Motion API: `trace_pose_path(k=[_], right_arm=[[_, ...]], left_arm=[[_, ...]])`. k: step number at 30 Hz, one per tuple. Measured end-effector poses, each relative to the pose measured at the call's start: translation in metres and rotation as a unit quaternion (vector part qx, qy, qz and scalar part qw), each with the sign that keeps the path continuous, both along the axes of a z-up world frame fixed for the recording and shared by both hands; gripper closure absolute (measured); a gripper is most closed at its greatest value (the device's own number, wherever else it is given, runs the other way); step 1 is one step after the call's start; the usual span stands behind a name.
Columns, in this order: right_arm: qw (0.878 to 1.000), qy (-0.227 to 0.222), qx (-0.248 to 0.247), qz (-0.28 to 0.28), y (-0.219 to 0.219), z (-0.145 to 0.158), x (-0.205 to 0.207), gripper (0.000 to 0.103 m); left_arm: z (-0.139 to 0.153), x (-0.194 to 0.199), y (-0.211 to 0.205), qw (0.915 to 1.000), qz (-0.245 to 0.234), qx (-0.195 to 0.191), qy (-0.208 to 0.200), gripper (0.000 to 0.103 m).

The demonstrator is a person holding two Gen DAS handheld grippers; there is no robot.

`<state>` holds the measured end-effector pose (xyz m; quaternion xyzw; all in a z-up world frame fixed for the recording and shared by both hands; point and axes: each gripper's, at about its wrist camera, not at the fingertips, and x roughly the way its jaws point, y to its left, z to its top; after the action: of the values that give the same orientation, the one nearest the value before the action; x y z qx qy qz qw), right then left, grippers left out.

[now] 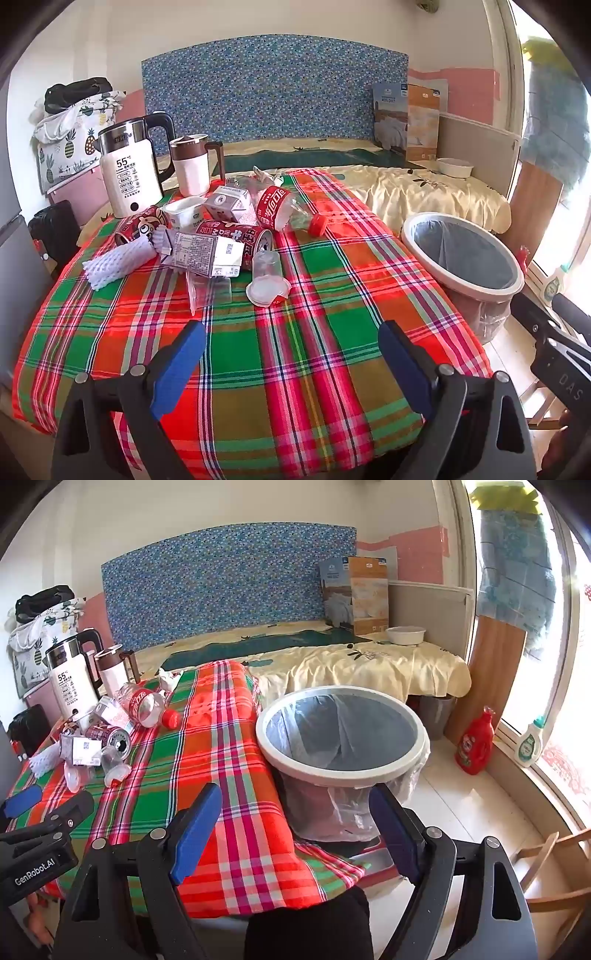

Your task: Collect trash

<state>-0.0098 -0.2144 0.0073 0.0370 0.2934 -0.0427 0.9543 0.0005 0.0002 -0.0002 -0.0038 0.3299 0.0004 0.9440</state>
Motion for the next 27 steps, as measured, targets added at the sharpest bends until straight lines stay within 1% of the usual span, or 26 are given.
trace_pose_path(k=[2, 6, 16, 17, 27], right_arm=[[1.0, -0.002, -0.007, -0.003, 0.0003, 0.0006, 0.0002, 0.021], [1.0, -0.003, -0.005, -0.008, -0.0001, 0.0022, 0.0, 0.021], [1.0, -0.003, -0.007, -0.003, 0.0038, 0.0004, -0.0053, 0.021], [1.0, -0.001, -0.01, 0.0, 0.003, 0.0028, -0.0005, 0.021], [1.0, -0.008, -0.016, 0.001, 0.0067, 0.0042, -0.0029, 0.021]], left_arm=[[0.0003, 0.0006, 0.0008, 1.0, 0.0, 0.0, 0.0, 0.008], [0.0026, 0.0011, -0.0006, 1.0, 0.003, 0.003, -0.002, 0.008], [-0.0007, -0.0011, 0.0084, 0.9999, 0.011, 0.0, -0.005, 0.008], [-0.0005, -0.0011, 0.0086, 0.9999, 0.011, 0.0, -0.005, 0.008], [0.0037, -0.0042, 0.0086, 0.9998, 0.015, 0.002, -0.013, 0.008]])
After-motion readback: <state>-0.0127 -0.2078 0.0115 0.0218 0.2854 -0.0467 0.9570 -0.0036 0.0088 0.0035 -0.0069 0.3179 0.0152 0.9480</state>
